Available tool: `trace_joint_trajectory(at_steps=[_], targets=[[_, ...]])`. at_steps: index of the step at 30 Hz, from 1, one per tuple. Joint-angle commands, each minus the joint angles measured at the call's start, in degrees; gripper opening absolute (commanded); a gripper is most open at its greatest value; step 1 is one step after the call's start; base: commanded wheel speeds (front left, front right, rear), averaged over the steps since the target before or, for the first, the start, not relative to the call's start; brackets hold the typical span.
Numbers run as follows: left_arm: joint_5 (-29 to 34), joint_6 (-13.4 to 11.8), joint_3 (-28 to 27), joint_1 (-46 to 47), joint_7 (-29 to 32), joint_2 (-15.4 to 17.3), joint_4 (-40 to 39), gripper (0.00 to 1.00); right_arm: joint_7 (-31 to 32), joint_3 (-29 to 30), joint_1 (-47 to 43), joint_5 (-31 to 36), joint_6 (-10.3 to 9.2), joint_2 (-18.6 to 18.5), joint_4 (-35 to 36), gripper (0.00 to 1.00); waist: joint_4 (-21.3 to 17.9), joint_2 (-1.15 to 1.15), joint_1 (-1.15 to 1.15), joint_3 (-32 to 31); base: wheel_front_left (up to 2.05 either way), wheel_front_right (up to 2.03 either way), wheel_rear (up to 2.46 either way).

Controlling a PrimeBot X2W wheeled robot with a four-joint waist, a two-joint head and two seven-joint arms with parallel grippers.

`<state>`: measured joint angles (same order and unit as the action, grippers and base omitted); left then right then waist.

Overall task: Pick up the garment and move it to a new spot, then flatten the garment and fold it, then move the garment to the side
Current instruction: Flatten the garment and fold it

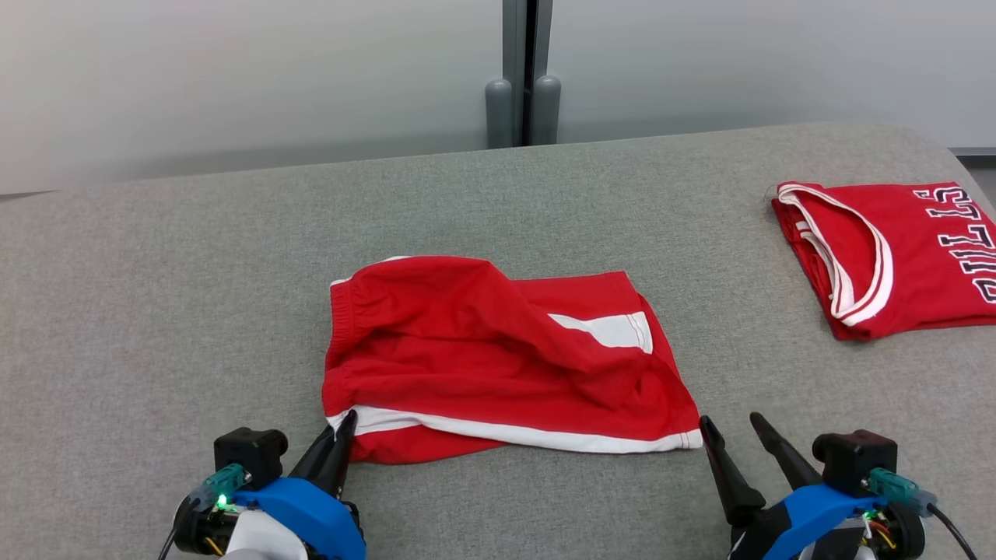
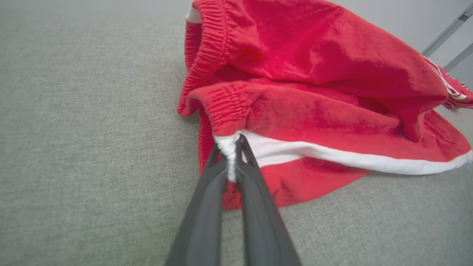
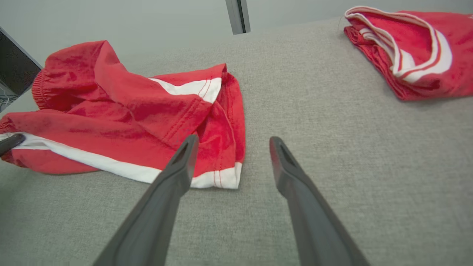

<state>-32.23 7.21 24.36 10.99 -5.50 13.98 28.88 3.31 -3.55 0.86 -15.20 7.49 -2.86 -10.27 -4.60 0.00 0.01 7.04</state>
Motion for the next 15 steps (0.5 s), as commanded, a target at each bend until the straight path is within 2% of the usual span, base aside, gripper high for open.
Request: trace_joint_trajectory(at_steps=[1, 15], targets=[[0.05, 0.41, 0.25, 0.58, -0.66, 0.0, 0.08, 0.0, 0.81, 0.06, 0.53, -0.33, 0.02, -0.02, -0.79, 1.0, 0.19, 0.0, -0.01, 0.24, 0.0, 0.0, 0.0], [-1.26, 0.42, 3.28, 2.02, -2.7, -0.46, 0.93, 0.0, 5.84, -1.96, 5.66, 1.27, 0.02, -0.07, -10.01, 1.0, 1.95, 0.0, -0.01, 1.85, 0.0, 0.0, 0.0]])
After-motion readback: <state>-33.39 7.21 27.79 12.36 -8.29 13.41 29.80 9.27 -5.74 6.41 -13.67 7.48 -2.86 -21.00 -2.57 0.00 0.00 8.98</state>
